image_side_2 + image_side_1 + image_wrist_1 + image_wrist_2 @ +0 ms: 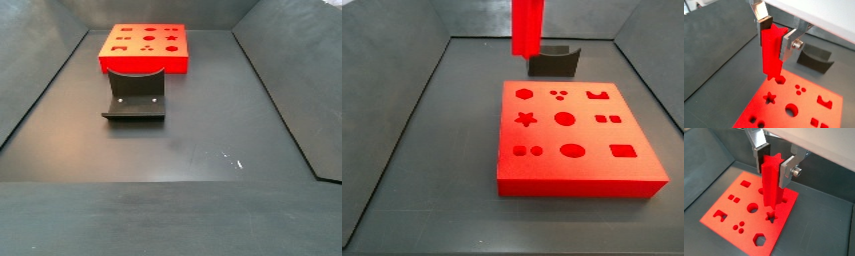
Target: Insert the star object.
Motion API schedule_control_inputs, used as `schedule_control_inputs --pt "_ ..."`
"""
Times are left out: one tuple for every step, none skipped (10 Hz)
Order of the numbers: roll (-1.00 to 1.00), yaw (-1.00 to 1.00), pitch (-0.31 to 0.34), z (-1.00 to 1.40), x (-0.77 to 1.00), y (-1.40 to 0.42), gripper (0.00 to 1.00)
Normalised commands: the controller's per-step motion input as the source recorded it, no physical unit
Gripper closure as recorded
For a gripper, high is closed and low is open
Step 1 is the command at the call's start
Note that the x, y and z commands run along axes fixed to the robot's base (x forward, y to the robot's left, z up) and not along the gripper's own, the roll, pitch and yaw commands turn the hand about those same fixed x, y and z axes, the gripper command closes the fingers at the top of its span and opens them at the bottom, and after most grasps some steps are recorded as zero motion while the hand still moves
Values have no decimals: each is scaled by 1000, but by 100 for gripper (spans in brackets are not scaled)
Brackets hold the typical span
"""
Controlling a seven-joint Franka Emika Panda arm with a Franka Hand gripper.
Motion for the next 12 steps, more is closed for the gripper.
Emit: schedule_control_inputs --pt "-93 -426 10 -563 691 -26 100" --pt "-189 -457 0 -597 551 0 100" --pt "-254 -217 0 -566 371 0 100" --pt "-220 29 56 -577 291 0 100" --pt "-191 323 103 -494 286 0 100" --pt "-103 460 113 -429 220 0 100" --pt "0 386 113 -386 0 0 100" --pt "51 100 164 -271 0 -26 100" --pt "57 -86 201 -234 -46 0 100" --pt "29 -166 194 -197 -49 0 100" --pt "0 -77 121 -203 0 0 100" --pt "0 0 99 -189 -9 0 100"
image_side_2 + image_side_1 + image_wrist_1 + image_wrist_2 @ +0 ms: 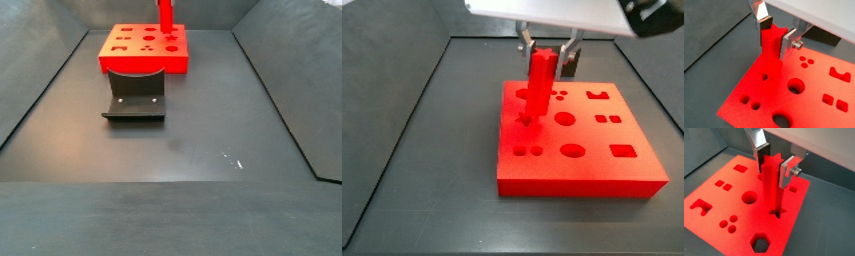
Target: Insert the star object.
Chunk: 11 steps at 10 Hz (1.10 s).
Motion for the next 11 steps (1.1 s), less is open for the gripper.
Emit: schedule_control_inputs --pt "0 0 53 -166 -177 0 100" --pt "0 0 0 -120 -277 6 100" --pt "0 0 0 -103 -266 9 100" --pt "0 63 0 -94 -183 0 100" --pt "0 174 0 -137 34 0 100" --pt "0 240 23 -137 177 0 100" --pt "0 251 33 -106 186 0 100" --pt "0 251 34 -86 183 0 100" --pt "0 231 30 -117 97 0 100" --pt "0 103 26 -151 0 0 100" --pt "0 0 30 -151 -143 0 100"
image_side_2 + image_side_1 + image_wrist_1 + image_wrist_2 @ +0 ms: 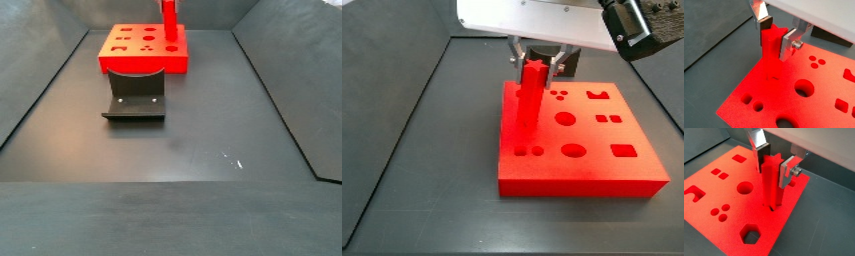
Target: Insert the star object.
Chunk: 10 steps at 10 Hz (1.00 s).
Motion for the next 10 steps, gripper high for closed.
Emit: schedule_control_inputs --pt "0 -169 13 -209 -106 0 100" --pt "0 -354 26 -143 0 0 100" --pt "-1 -429 34 -80 0 0 100" --pt "0 -451 40 -43 0 0 100" --pt "-6 -346 33 -17 0 0 100" --pt "0 -206 49 0 11 0 100" --pt "21 -66 100 0 146 0 100" --pt "53 -40 47 -49 34 0 100" --pt "30 0 31 -63 17 0 100" --pt "73 0 74 -34 297 0 100"
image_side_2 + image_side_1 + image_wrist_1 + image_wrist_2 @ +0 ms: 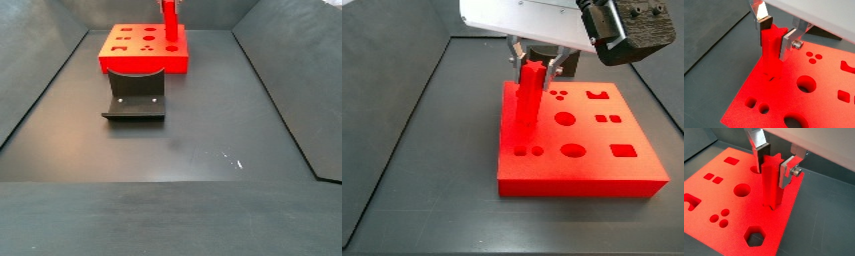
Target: Insert the star object.
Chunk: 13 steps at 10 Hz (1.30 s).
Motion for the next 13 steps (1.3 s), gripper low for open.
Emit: schedule_control_inputs --pt "53 0 31 -109 49 0 100" --pt "39 -43 0 -263 0 0 100" --pt "113 -114 0 -523 43 0 100" --pt "113 -117 -30 -691 80 -17 100" --pt "101 -109 -93 -774 54 -17 100" --pt "117 -91 -134 -749 0 -26 100" --pt "100 -94 -179 -823 0 -31 100" --pt "87 -109 -184 -849 0 -9 100" --pt "90 -109 -183 -854 0 0 100" --pt "97 -126 -173 -871 0 0 100" --pt "87 -100 -171 -889 -31 0 100" --pt "67 -91 -207 -809 0 0 100" --pt "16 0 0 0 0 0 100"
